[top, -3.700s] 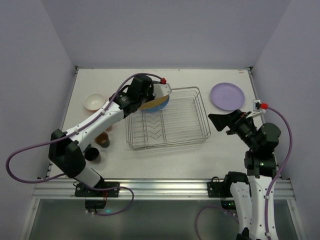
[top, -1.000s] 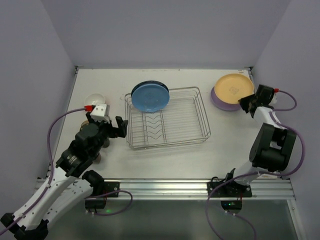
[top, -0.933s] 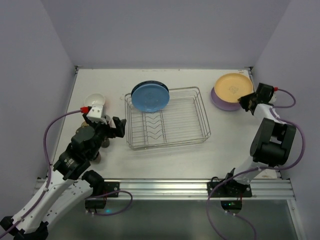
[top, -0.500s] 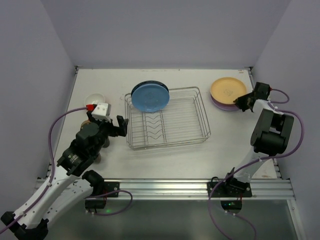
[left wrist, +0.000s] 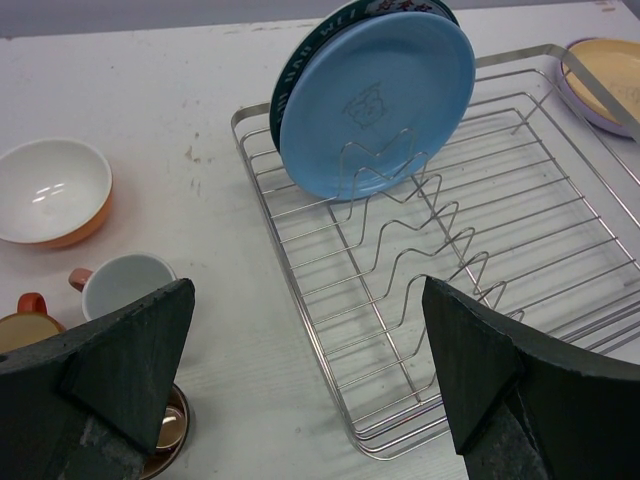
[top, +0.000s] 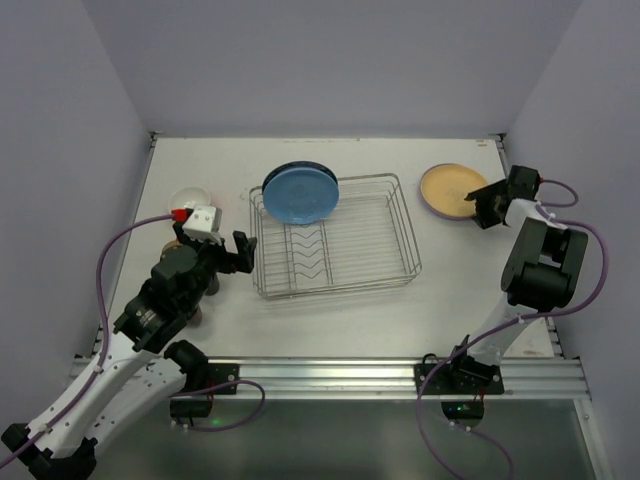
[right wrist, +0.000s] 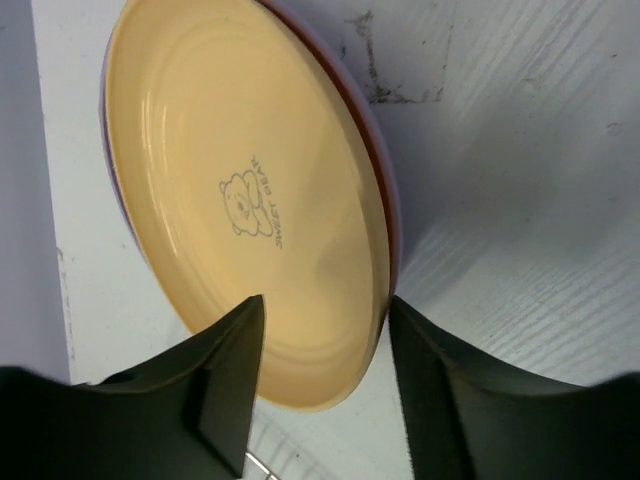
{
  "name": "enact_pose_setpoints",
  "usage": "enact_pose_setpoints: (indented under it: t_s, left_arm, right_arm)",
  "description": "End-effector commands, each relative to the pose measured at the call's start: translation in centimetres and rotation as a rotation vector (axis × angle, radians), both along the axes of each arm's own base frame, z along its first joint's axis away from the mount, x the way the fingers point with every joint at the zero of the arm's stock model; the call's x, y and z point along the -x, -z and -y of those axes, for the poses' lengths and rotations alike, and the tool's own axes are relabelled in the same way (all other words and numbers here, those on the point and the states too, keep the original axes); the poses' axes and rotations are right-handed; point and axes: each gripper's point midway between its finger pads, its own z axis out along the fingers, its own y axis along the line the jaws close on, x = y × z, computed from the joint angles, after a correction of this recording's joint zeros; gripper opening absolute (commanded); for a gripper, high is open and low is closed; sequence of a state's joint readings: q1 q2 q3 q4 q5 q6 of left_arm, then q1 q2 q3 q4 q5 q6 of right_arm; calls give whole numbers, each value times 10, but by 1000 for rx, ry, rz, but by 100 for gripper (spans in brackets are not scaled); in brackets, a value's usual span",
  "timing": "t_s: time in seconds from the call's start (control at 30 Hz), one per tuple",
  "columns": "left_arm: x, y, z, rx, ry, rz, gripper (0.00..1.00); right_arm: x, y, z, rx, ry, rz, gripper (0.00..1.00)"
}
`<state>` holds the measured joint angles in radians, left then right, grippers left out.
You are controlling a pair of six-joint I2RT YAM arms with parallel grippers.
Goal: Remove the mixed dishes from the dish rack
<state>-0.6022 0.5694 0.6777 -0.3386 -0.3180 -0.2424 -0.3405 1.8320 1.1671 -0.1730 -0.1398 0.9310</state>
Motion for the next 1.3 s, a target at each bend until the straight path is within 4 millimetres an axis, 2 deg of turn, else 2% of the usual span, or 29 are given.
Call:
enact_pose_setpoints:
  t_s: [0.0, 0.1, 0.33, 0.43, 0.47, 0.5, 0.53, 0.57, 0.6, 0.63, 0.67, 0.7, 0.73, 0.77, 0.8, 0.83, 0.87, 0.9, 0.93, 0.97, 1.0, 1.03, 1.07, 1.1, 1.13, 1.17, 1.2, 1.27]
  left_arm:
    - [-2, -12, 0, 12, 2, 39, 100]
    - [-2, -11, 2, 13, 8, 33, 100]
    - [-5, -7, 5, 5, 13, 14, 100]
    - [-8, -7, 10, -4, 30, 1, 100]
    - [-9, -8, 13, -6, 41, -4, 100]
    - [-9, -19, 16, -1, 53, -2, 100]
    - [-13, -18, 21, -14, 65, -27, 100]
    - [-15, -22, 25, -13, 80, -31, 100]
    - [-15, -23, 29, -15, 97, -52, 100]
    - [-21, -32, 36, -17, 104, -58, 100]
    - [-25, -36, 39, -21, 111, -60, 100]
    - [-33, -27, 45, -58, 120, -100, 100]
    - [-39, -42, 49, -62, 125, -83, 100]
    - [-44, -42, 51, -92, 132, -100, 100]
    - [-57, -32, 53, -143, 107, -138, 100]
    - [-64, -34, 54, -160, 90, -146, 100]
    - [-72, -49, 55, -155, 72, -125, 100]
    - [-79, -50, 58, -178, 74, -125, 100]
    - [-88, -42, 64, -207, 89, -144, 100]
    - [-92, -52, 72, -210, 123, -123, 100]
    - [-95, -53, 82, -234, 185, -109, 100]
    - [-101, -44, 91, -258, 213, -129, 100]
    - [-106, -56, 97, -259, 238, -107, 100]
    - [-111, -43, 104, -311, 283, -134, 100]
    - [-114, -40, 107, -329, 300, -146, 100]
    - [-115, -33, 107, -370, 326, -174, 100]
    - [-123, -32, 114, -384, 343, -184, 100]
    - [-130, -25, 111, -434, 350, -213, 100]
  right_arm:
    - [-3, -21, 10, 93, -4, 6, 59]
    - [3, -23, 16, 171, -9, -29, 66]
    - [0, -16, 12, 213, -85, -81, 70]
    - [1, -20, 8, 215, -97, -84, 70]
    - [3, -28, 8, 221, -92, -66, 71]
    - [5, -35, 7, 224, -91, -54, 72]
    - [9, -39, 6, 229, -90, -46, 76]
    - [12, -60, 6, 253, -86, 1, 78]
    - [15, -72, 6, 269, -88, 23, 82]
    - [19, -83, 4, 284, -103, 41, 83]
    - [27, -89, -1, 285, -113, 48, 94]
    - [34, -125, -11, 294, -135, 145, 95]
    - [47, -121, -26, 279, -175, 169, 95]
    - [44, -144, -56, 257, -281, 305, 99]
    - [58, -179, -75, 284, -338, 425, 99]
    - [69, -176, -89, 280, -388, 444, 99]
    - [78, -183, -115, 283, -479, 469, 99]
    - [86, -185, -124, 312, -529, 466, 99]
    - [98, -190, -131, 317, -554, 469, 99]
    - [107, -186, -143, 306, -602, 462, 99]
    - [116, -187, -154, 281, -664, 484, 99]
    - [127, -189, -158, 283, -681, 502, 99]
    - [135, -187, -159, 281, -692, 496, 99]
    - [141, -189, -158, 301, -695, 504, 99]
    - [148, -184, -158, 305, -694, 500, 99]
    - [157, -194, -159, 331, -693, 539, 99]
    - [161, -196, -159, 350, -709, 554, 99]
    - [173, -201, -159, 374, -712, 569, 99]
